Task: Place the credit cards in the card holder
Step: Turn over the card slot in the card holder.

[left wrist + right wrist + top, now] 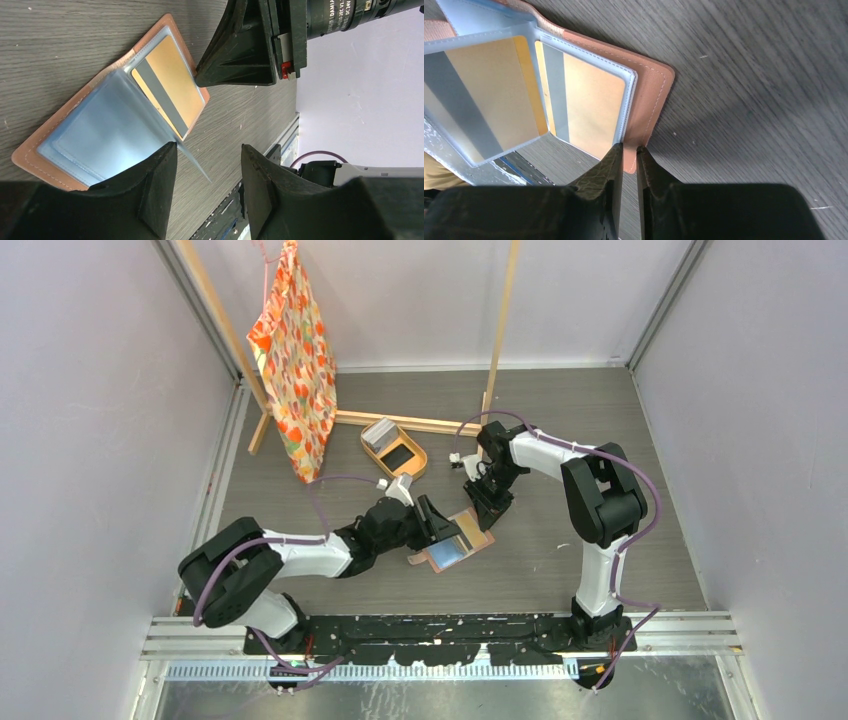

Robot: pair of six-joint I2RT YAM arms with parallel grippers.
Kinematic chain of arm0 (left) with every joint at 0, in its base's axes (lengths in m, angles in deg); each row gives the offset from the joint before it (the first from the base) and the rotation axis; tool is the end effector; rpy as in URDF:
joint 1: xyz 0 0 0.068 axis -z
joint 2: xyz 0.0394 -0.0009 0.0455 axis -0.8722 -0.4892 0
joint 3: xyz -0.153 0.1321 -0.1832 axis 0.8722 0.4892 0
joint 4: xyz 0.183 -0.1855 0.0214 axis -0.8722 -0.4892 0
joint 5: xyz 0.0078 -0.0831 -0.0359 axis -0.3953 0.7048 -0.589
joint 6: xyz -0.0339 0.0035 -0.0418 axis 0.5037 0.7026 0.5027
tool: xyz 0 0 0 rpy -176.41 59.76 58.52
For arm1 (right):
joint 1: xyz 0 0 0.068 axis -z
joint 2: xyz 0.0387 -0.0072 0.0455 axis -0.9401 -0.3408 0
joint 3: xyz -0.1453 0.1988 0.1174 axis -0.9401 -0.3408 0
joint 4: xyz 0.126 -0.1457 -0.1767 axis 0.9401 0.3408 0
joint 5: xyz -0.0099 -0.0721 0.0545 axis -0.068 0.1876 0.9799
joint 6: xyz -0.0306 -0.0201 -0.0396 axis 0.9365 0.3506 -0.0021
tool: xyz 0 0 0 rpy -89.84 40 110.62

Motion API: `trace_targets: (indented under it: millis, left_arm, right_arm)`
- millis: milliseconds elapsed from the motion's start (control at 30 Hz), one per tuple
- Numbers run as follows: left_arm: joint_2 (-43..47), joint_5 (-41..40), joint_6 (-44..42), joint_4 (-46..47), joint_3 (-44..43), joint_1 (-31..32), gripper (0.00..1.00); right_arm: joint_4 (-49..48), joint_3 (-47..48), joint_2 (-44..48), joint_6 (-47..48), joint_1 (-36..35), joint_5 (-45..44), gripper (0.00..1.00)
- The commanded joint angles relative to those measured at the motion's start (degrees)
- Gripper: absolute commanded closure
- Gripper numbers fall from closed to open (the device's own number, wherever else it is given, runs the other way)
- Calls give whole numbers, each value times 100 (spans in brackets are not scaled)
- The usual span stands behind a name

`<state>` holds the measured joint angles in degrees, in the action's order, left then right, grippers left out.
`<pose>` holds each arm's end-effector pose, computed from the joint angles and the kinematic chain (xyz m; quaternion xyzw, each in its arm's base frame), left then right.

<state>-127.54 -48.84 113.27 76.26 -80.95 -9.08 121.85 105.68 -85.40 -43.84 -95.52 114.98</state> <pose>0.1718 -0.2195 0.1630 -0.1092 0.8326 -0.4797 0.2545 0.3076 0.1634 0.1491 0.3582 -0.9070 -0.2209 0.0156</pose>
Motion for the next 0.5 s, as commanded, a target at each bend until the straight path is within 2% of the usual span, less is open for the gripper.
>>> trace_targets:
  millis: [0,267,467]
  left_arm:
    - [-158,236,-183,508,-248,21,49]
    - [-647,260,-228,571,-540,22,49]
    - [-1026,316,-432,266,-1017,22,50]
  right_arm:
    - [106,166,94,33,-41,-14,78]
    - [108,173,146,32,-40,-10,78]
    - [109,183,275,45,-22,-118,75]
